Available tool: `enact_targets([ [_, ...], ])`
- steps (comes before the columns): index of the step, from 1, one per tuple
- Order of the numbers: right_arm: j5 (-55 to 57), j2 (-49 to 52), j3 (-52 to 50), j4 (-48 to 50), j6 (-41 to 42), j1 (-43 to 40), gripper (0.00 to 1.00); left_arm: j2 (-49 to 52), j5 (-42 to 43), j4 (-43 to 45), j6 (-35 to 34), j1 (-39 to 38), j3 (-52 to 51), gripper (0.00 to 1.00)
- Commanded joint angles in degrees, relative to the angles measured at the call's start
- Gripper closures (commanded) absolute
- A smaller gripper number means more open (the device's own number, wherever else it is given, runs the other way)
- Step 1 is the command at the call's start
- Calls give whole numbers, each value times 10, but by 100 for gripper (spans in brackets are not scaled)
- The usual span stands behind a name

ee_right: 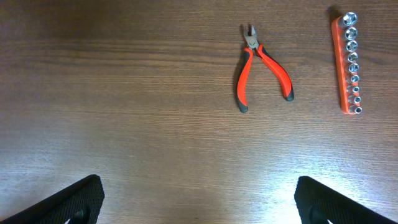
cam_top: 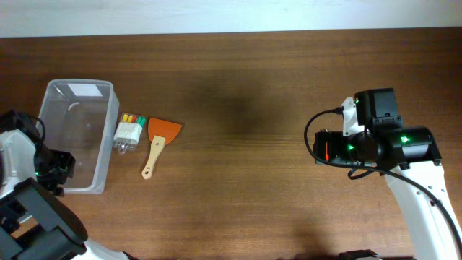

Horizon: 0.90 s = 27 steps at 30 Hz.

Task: Pack container
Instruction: 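Close the left gripper on the clear container's rim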

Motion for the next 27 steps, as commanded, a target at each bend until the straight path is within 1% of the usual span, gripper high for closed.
enact_targets([
  [1, 5, 2, 14, 0, -3, 4, 1, -10, 7, 1, 3, 1, -6, 59],
  [2, 5, 2, 14, 0, -3, 4, 1, -10, 7, 1, 3, 1, -6, 62],
  [3, 5, 2, 14, -1, -3, 4, 1, -10, 7, 1, 3, 1, -6, 63],
  [9, 5, 2, 14, -5, -3, 4, 1, -10, 11, 1, 3, 1, -6, 64],
  [10, 5, 2, 14, -7, -3, 4, 1, -10, 11, 0, 3, 1, -6, 67],
  [13, 5, 2, 14, -7, -3, 4, 1, -10, 11, 0, 3, 1, -6, 72],
  [16, 5, 2, 14, -7, -3, 4, 1, -10, 16, -1, 3, 1, -6, 79],
  [19, 5, 2, 14, -7, -3, 4, 1, -10, 17, -2, 3, 1, -6, 84],
  [24, 5, 2, 14, -7, -3, 4, 1, -10, 17, -2, 3, 1, -6, 98],
  [27, 5, 2, 14, -7, -3, 4, 1, -10, 17, -2, 3, 1, -6, 98],
])
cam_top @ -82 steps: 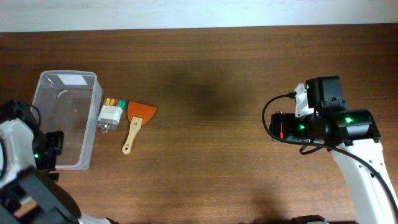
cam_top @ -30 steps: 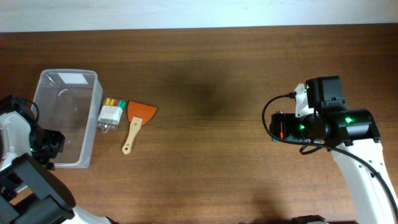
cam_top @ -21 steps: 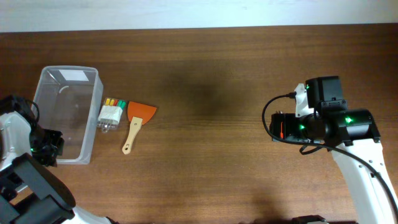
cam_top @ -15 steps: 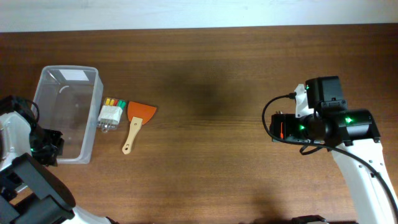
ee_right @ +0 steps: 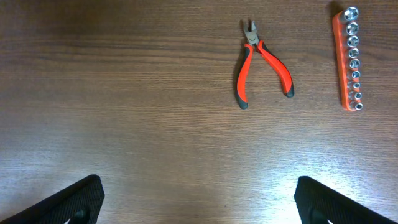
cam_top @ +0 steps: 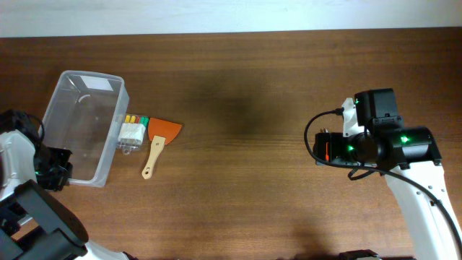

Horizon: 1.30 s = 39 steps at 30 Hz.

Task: Pack container
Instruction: 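Close the left gripper on the clear container's rim, then drag the clear container right to the table center with left gripper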

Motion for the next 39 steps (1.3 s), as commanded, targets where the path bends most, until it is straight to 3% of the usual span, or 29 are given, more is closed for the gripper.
enact_targets([
  [1, 5, 2, 14, -1, -2, 4, 1, -4, -9, -9, 7, 0, -5, 98],
  [14, 5, 2, 14, 0, -3, 4, 2, -9, 3, -2, 7, 0, -5, 98],
  [23, 40, -2, 39, 0, -21, 4, 1, -121, 6, 43, 53, -29, 13, 98],
  [30, 90, -4, 97, -7, -21, 4, 1, -221, 17, 52, 109, -112, 66, 98],
  [39, 111, -5, 134, -30, -21, 4, 1, -278, 33, 55, 135, -262, 83, 98],
])
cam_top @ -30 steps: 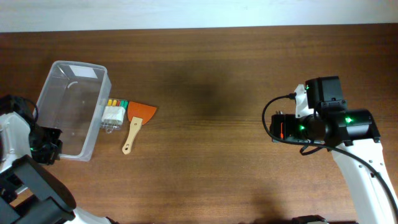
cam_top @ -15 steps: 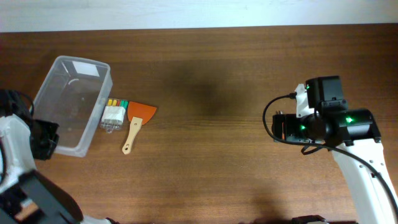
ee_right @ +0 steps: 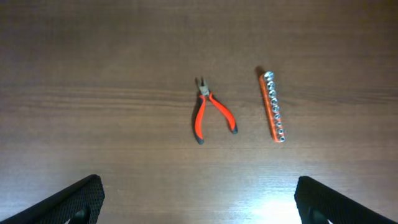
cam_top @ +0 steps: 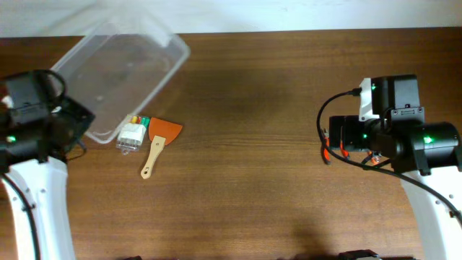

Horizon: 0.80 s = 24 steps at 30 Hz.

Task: Pack container
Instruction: 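Drag the clear container right to the table center with left gripper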

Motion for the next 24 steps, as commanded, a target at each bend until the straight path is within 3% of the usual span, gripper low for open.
enact_targets([
  [1, 24, -6, 15, -4, 2, 4, 2, -12, 34, 5, 38, -54, 11, 98],
  [10, 106, -33, 15, -5, 98, 3, 1, 41, 42, -40, 257, -241, 10, 98],
  [24, 105, -35, 15, -35, 103, 3, 1, 226, 43, -71, 268, -284, 10, 98],
])
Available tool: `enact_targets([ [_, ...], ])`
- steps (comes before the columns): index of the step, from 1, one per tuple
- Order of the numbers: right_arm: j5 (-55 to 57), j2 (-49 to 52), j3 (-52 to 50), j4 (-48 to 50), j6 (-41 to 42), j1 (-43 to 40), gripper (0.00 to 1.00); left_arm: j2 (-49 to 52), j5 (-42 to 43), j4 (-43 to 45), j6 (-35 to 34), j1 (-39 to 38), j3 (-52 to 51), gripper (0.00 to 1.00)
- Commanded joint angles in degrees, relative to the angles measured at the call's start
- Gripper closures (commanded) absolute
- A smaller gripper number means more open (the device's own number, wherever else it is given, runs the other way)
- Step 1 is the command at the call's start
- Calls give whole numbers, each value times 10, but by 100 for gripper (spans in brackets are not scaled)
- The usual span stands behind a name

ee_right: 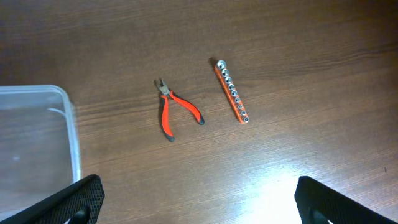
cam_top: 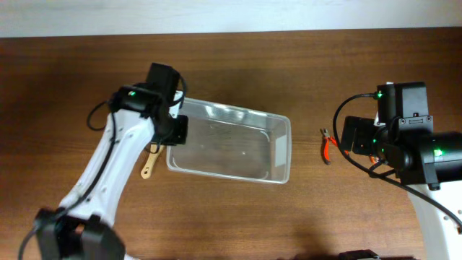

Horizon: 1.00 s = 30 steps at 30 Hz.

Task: Pack container
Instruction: 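Drag the clear container right to the table center with left gripper, then release the container and lift the left gripper away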

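Observation:
The clear plastic container (cam_top: 229,141) lies in the middle of the table, with nothing visible in it. My left gripper (cam_top: 175,131) sits on its left rim, shut on it. The container's corner (ee_right: 37,143) also shows in the right wrist view. Red-handled pliers (ee_right: 173,111) lie right of the container, and beyond them an orange socket rail (ee_right: 231,99). From overhead only the pliers (cam_top: 328,145) show; my right arm hides the rail. My right gripper (ee_right: 199,205) hangs open high above bare wood near the pliers.
A wooden scraper handle (cam_top: 149,165) pokes out under the left arm, left of the container. The rest of the scraper and whatever else lies there are hidden by the arm. The table's far edge (cam_top: 231,32) meets a white wall.
The container was held tilted at the table's back left; it now lies flat in the middle, the left gripper still on its rim. The right wrist view now takes in the container's corner.
The container first lay flat at the far left beside a bit set and scraper, my left gripper at its near corner. Then it was shifted and skewed, then held tilted at the back left, and now rests mid-table. My right gripper stayed open over pliers and rail, ending higher up.

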Motion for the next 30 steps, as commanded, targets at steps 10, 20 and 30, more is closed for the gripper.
enact_targets([
  [10, 13, -6, 12, -8, 4, 3, 1, 79, 8, -19, 12, -3, 9, 98],
  [20, 14, -6, 12, -19, 2, 3, 1, 80, 9, -76, 12, -4, 9, 72],
  [30, 13, -6, 12, -28, 2, 3, 1, 79, 11, -77, 12, -5, 9, 63],
])
